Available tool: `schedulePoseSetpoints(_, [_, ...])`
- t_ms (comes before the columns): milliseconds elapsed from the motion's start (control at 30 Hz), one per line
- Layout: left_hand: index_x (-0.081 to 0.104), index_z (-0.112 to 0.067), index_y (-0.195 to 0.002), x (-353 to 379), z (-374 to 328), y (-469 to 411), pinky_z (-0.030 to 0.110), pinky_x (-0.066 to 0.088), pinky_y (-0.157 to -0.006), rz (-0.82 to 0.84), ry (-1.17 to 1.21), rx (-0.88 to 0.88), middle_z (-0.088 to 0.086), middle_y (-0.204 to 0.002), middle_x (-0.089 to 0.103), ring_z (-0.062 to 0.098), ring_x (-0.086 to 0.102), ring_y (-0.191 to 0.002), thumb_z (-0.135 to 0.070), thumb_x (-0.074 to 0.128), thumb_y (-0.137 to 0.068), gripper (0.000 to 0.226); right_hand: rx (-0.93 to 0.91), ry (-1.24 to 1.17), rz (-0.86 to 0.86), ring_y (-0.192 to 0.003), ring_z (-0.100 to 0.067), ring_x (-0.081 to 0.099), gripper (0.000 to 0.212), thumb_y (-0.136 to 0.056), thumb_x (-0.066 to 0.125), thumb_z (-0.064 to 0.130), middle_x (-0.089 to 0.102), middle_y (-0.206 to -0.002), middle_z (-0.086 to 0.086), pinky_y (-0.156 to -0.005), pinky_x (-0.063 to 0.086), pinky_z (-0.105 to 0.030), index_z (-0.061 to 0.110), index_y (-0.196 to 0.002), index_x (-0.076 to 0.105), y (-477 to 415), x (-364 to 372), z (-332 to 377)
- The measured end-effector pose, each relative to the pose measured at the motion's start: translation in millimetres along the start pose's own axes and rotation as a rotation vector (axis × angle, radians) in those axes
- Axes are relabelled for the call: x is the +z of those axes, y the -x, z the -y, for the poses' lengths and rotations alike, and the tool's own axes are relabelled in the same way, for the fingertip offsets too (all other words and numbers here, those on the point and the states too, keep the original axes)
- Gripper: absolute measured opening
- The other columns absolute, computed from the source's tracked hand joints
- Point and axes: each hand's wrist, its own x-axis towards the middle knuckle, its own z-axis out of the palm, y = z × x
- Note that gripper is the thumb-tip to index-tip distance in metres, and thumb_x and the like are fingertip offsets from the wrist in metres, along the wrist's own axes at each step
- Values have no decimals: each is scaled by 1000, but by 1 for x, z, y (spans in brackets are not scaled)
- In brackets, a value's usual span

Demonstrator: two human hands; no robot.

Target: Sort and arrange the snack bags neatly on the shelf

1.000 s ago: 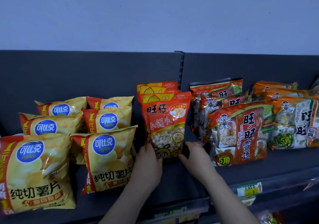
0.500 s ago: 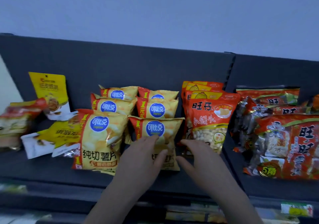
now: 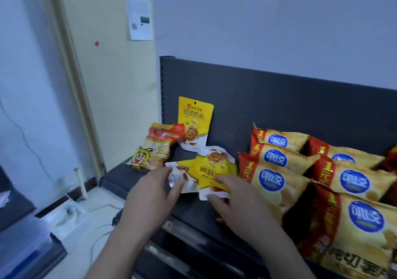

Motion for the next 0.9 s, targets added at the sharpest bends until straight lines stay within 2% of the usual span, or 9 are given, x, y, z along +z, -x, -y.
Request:
schedulePoseSetpoints(133, [61, -19, -115, -12, 70, -55, 36, 50, -81, 31, -88, -96, 2, -112, 66, 24, 60, -107, -45, 58, -91, 36, 57, -38, 60, -122, -19, 50, 46, -97, 50, 39, 52, -137, -2, -100, 43, -33, 16, -136, 50, -68, 43, 36])
schedulePoseSetpoints(233, [60, -18, -115, -10, 114, -102, 36, 49, -80, 99, -117, -120, 6, -109, 64, 26, 60, -105, -47, 56, -90, 39, 114, -30, 85, -122, -23, 49, 47, -97, 49, 36, 52, -136, -7, -98, 44, -37, 8, -135, 50, -115, 75, 56])
schedulePoseSetpoints(333, [55, -12, -122, -5, 144, -145, 34, 45, -80, 182, -140, -173, 9, -118, 61, 28, 58, -109, -48, 54, -92, 47, 205, -29, 119, -123, -26, 49, 47, -98, 48, 39, 52, -135, -9, -96, 45, -38, 8, -134, 47, -158, 103, 69])
schedulePoseSetpoints(367, [55, -11, -118, -1, 151, -158, 33, 44, -77, 215, -126, -184, 10, -117, 62, 28, 58, -106, -48, 54, -91, 46, 242, -34, 127, -120, -26, 51, 44, -98, 47, 40, 54, -131, -10, -95, 46, -38, 9, -130, 48, -172, 111, 70])
schedulePoseSetpoints(467, [54, -13, -95, 12, 165, -187, 31, 41, -69, 325, -33, -217, 9, -103, 65, 25, 58, -89, -49, 56, -90, 36, 353, -52, 156, -103, -28, 57, 29, -99, 45, 38, 58, -112, -10, -86, 49, -39, 11, -108, 51, -205, 137, 69])
schedulePoseSetpoints(600, [60, -13, -97, 29, 175, -205, 29, 46, -67, 455, 204, -246, 4, -90, 65, 21, 61, -83, -45, 60, -91, 33, 404, -131, 144, -97, -30, 59, 24, -96, 47, 34, 61, -102, -9, -85, 49, -44, 12, -101, 53, -228, 161, 65])
schedulePoseSetpoints(733, [63, -15, -82, 30, 184, -210, 23, 44, -55, 449, 408, -278, 2, -82, 69, 13, 64, -72, -38, 68, -88, 25, 403, -227, 79, -94, -22, 61, 23, -91, 54, 35, 65, -101, -1, -82, 52, -40, 18, -107, 59, -232, 163, 68])
schedulePoseSetpoints(900, [69, -18, -97, 7, 190, -208, 34, 58, -75, 355, 520, -224, -3, -89, 73, 12, 70, -79, -33, 74, -83, 21, 321, -373, -10, -97, -13, 61, 24, -92, 58, 31, 66, -107, 6, -83, 53, -35, 24, -115, 61, -224, 148, 89])
